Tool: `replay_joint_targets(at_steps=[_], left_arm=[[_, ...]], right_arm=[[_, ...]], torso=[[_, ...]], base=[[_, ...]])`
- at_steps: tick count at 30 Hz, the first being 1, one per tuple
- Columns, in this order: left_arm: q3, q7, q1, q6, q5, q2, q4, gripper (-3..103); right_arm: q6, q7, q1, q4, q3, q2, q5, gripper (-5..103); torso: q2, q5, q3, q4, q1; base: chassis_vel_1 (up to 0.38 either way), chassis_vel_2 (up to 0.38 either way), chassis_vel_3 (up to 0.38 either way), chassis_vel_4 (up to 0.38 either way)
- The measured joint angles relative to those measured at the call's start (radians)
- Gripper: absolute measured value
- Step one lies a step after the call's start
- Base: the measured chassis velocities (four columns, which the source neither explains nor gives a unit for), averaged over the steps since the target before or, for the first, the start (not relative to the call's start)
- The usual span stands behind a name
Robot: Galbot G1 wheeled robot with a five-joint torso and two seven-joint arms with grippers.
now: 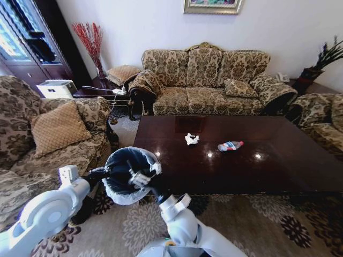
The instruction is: Move to the front of the table and place the trash on the table into the trash bin.
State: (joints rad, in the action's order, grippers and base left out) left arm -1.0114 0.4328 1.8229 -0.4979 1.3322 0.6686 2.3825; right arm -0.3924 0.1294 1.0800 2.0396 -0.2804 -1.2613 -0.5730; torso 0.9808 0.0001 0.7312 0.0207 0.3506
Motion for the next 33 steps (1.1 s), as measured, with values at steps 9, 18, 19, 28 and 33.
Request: replay_joint_targets(at_steps=[9, 18, 19, 28, 33], left_arm=[[0.014, -0.001, -0.009, 0.002, -0.001, 0.027, 0.013, 0], [0.013, -0.002, 0.0, 0.003, -0.01, 0.034, 0.02, 0], [0.012, -0.002, 0.0, 0.003, -0.01, 0.034, 0.021, 0], [0.01, -0.003, 0.005, 0.005, -0.013, 0.045, 0.025, 0], [0.01, -0.003, 0.004, 0.005, -0.014, 0.045, 0.025, 0]], right_arm=[[0.214, 0.0, -0.098, -0.272, 0.407, -0.023, -0.14, 100], [0.327, 0.0, -0.236, -0.66, 0.464, -0.081, -0.05, 100], [0.321, 0.0, -0.25, -0.683, 0.462, -0.086, -0.038, 100], [0.324, 0.0, -0.356, -0.828, 0.434, -0.135, 0.052, 100], [0.326, 0.0, -0.391, -0.901, 0.426, -0.155, 0.07, 100]], torso=[[0.0, 0.0002, 0.0, -0.0001, 0.0], [0.0, 0.0001, 0.0, 0.0002, 0.0], [0.0, -0.0001, 0.0, 0.0003, 0.0], [0.0, 0.0, 0.0, 0.0002, 0.0], [0.0, 0.0, 0.001, -0.0005, 0.002]], base=[[0.0, 0.0, 0.0, 0.0], [-0.005, 0.006, 0.008, -0.003], [-0.06, 0.05, 0.07, -0.077], [-0.166, 0.141, 0.157, -0.149], [-0.153, 0.13, 0.135, -0.154]])
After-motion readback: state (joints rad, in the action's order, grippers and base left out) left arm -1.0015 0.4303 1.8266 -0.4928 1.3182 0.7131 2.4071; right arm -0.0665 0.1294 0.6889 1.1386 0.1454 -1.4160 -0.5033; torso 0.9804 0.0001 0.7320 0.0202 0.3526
